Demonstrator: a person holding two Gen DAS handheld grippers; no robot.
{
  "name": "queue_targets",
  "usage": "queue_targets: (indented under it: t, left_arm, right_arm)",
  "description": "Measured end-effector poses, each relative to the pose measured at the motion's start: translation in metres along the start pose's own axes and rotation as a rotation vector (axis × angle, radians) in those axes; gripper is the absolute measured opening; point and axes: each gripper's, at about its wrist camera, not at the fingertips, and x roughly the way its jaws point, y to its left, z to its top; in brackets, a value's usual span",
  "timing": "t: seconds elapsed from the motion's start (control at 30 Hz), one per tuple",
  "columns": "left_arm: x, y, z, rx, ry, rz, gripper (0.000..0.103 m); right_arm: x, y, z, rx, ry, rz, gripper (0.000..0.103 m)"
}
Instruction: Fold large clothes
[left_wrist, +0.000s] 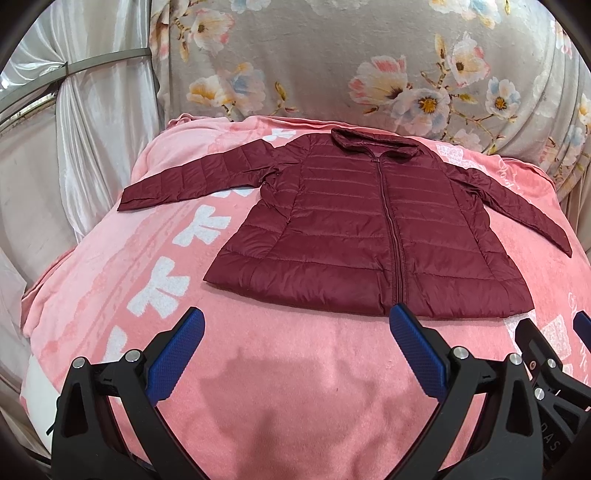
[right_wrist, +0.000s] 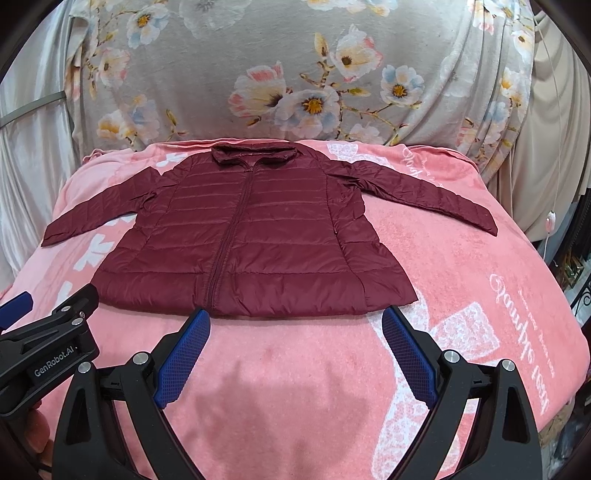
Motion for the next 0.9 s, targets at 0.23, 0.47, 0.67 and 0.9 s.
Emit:
queue_targets:
  t: [0.23, 0.47, 0.67, 0.9]
  left_arm:
    - [-0.0003, -0.0002, 0.0003, 0.0, -0.001, 0.0, 0.098]
    - [-0.0014, -0.0003, 0.0016, -0.001, -0.002, -0.001, 0.098]
    - [-0.0009, 0.0001, 0.0006, -0.001, -0.002, -0.002, 0.098]
    - [-0.001, 0.0004, 0.0006, -0.001, -0.002, -0.004, 0.098]
  right_arm:
    - [-0.0002, -0.0001, 0.0001, 0.0, 0.0, -0.001, 0.092]
    - [-0.0001, -0.0002, 0.0001, -0.003, 0.0, 0.0, 0.092]
    - [-0.0005, -0.0004, -0.0001, 0.0, -0.001, 0.0, 0.092]
    - [-0.0008, -0.0004, -0.0002, -0.002, -0.001, -0.001, 0.092]
